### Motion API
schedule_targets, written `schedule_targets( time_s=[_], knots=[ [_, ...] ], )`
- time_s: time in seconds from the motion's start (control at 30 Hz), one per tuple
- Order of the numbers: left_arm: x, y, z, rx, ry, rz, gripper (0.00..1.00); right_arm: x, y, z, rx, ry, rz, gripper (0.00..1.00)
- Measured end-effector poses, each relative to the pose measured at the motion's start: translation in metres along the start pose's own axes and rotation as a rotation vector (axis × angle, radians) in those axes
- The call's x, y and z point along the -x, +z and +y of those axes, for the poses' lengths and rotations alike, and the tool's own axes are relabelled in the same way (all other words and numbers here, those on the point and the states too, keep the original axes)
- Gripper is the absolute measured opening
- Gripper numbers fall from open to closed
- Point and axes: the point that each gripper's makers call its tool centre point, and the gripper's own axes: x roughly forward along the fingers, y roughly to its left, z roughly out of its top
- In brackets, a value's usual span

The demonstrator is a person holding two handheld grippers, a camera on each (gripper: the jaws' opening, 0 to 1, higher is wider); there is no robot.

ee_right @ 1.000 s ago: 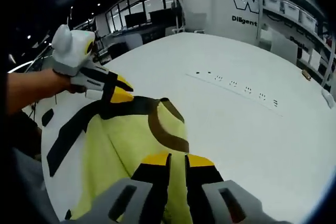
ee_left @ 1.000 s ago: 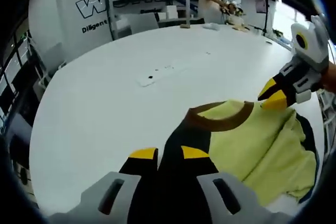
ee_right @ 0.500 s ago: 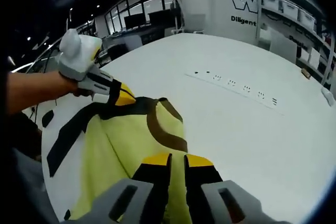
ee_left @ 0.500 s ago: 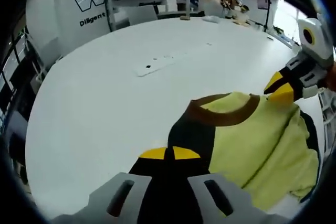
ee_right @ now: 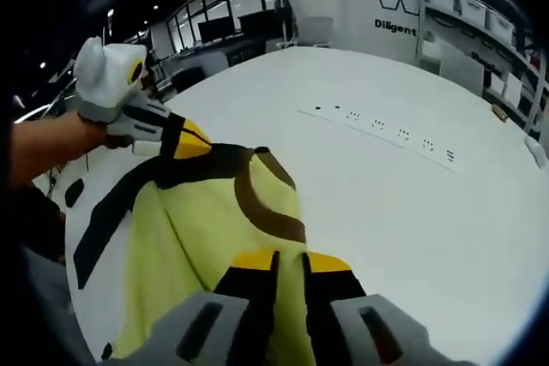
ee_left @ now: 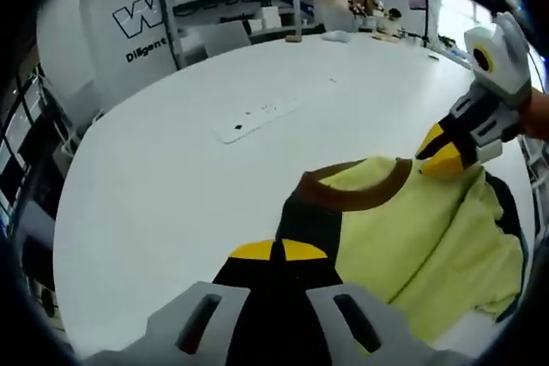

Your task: Fold the garment on the visible template until the final outline fits inside the template.

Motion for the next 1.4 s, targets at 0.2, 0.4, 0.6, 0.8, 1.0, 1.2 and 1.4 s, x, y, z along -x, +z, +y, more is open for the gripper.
schedule_targets(
  time_s=[0.2, 0.4, 0.6, 0.8, 1.0, 1.2, 1.4],
  knots=[
    [0.002, 0.001, 0.001, 0.003, -0.001, -0.006, 0.0, -0.001, -0.002, -0.002, -0.038, 0.003, -0.002, 0.0],
    [0.011, 0.008, 0.002, -0.004, 0.004, -0.033, 0.0, 0.015, 0.015, 0.006, -0.01, -0.019, -0.082, 0.0],
    [0.025, 0.01, 0.005, -0.001, 0.017, -0.067, 0.0, 0.046, 0.029, 0.038, 0.239, -0.076, -0.181, 0.0],
    [0.037, 0.001, 0.008, 0.009, 0.035, -0.075, 0.0, 0.064, 0.025, 0.092, 0.409, -0.062, -0.216, 0.0],
    [0.056, -0.017, 0.008, 0.033, 0.049, -0.088, 0.0, 0.056, -0.003, 0.136, 0.554, -0.016, -0.165, 0.0],
    [0.065, -0.047, 0.009, 0.073, 0.06, -0.064, 0.0, 0.036, -0.037, 0.157, 0.572, 0.035, -0.087, 0.0],
    [0.065, -0.061, 0.005, 0.09, 0.055, -0.049, 0.0, 0.027, -0.055, 0.158, 0.514, 0.083, -0.025, 0.01]
  ],
)
